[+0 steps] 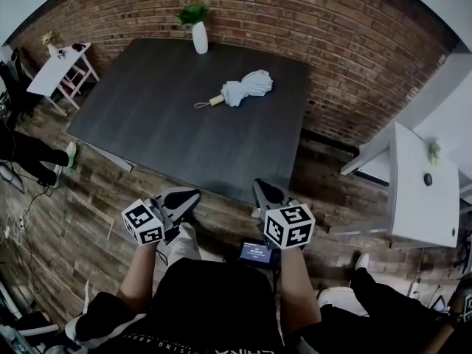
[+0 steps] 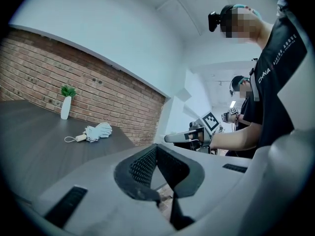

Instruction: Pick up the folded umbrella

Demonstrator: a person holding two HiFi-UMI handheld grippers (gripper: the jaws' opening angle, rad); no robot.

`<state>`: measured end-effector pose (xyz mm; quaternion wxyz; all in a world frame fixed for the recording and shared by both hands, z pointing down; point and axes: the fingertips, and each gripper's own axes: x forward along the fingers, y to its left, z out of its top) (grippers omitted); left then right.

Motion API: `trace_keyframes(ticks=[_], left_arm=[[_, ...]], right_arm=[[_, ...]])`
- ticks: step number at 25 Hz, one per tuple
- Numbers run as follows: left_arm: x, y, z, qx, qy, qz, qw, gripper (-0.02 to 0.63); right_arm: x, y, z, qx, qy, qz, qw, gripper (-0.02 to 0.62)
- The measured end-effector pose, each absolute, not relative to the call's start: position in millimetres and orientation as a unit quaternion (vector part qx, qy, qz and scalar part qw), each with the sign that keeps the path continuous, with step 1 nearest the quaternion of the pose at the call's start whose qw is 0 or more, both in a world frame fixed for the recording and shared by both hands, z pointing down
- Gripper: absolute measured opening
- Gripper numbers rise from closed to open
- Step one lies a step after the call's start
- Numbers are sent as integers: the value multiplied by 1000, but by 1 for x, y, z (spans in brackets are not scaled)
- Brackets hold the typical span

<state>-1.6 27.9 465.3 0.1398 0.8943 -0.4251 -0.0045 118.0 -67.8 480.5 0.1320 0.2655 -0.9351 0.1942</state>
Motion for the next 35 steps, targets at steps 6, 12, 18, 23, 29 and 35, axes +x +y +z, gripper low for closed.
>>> trace_keyframes(ticks=[6,12,18,23,29,35], left_arm=[[-21,-22,466,908,-394,-6,142,3],[-55,-76,473,927,-345,4,149,3],[-105,-120,462,939,-307,11,154,3],[-147,-146,465,948,-276,17,157,3],[-190,-167,471,955,-249,33,158,3],[-206,-176,476,958,-230,27,170,3]], right_arm=[[108,-103,486,301,-923,198,135,8],[83,-144,488,349,-904,207,137,8],[36,-175,480,385,-887,217,135,8],[-3,-193,478,412,-874,221,134,8],[-40,-196,481,442,-857,231,130,8],[-55,-193,482,463,-842,245,128,8]])
